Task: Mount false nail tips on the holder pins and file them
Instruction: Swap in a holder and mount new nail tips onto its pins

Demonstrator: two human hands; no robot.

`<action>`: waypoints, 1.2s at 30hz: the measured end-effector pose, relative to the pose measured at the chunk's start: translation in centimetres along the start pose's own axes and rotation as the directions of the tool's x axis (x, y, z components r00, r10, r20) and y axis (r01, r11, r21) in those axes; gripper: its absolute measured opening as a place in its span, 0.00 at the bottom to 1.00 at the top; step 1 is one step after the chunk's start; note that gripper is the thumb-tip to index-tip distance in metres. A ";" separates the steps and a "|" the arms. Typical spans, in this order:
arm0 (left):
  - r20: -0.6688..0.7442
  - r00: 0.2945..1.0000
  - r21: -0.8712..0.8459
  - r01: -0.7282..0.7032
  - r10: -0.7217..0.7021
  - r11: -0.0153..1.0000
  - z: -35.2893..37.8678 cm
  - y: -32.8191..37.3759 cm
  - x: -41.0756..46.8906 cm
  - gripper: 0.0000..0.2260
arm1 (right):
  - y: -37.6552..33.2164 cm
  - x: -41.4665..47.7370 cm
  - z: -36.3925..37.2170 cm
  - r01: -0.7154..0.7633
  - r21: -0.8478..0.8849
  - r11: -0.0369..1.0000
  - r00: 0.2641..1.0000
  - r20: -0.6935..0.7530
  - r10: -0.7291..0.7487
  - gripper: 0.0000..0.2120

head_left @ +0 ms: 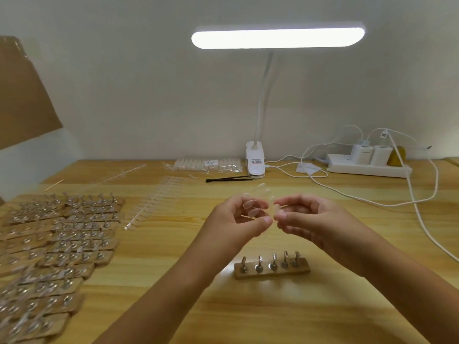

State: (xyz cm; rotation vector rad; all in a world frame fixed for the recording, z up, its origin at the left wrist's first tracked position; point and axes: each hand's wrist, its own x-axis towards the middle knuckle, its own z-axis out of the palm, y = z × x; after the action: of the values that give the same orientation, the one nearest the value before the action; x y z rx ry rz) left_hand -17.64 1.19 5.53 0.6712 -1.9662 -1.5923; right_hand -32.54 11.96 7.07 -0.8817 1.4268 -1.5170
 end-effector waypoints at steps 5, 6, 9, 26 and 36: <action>-0.061 0.998 -0.211 -0.036 0.024 0.977 0.1 -1.0 0.1 0.08 | 1.1 0.4 0.0 0.056 0.060 0.997 0.998 -0.024 -0.055 0.14; -0.059 0.998 -0.228 -0.041 0.028 0.973 0.1 -1.1 0.1 0.07 | 1.3 0.5 0.0 0.077 0.026 0.997 0.997 -0.031 -0.076 0.13; -0.085 0.996 -0.278 -0.037 0.013 0.960 0.5 -1.4 0.0 0.04 | 1.8 0.5 0.0 0.266 -0.243 0.933 0.950 -0.100 -0.296 0.09; 0.044 0.999 -0.476 0.011 0.011 0.879 1.4 -0.2 -0.8 0.11 | 0.2 -0.8 -1.2 0.001 0.329 0.945 0.997 -0.073 0.024 0.13; 0.370 0.926 -0.585 0.296 -0.076 0.755 1.0 0.5 -1.0 0.08 | 1.2 -2.7 -1.8 0.415 -0.565 0.713 0.872 0.023 -0.490 0.09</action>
State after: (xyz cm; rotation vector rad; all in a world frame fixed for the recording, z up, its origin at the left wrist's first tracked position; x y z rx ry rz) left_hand -17.57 2.63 5.75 0.3411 -1.4115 -2.4565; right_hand -32.96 15.20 5.91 -1.6192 1.8950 -1.5389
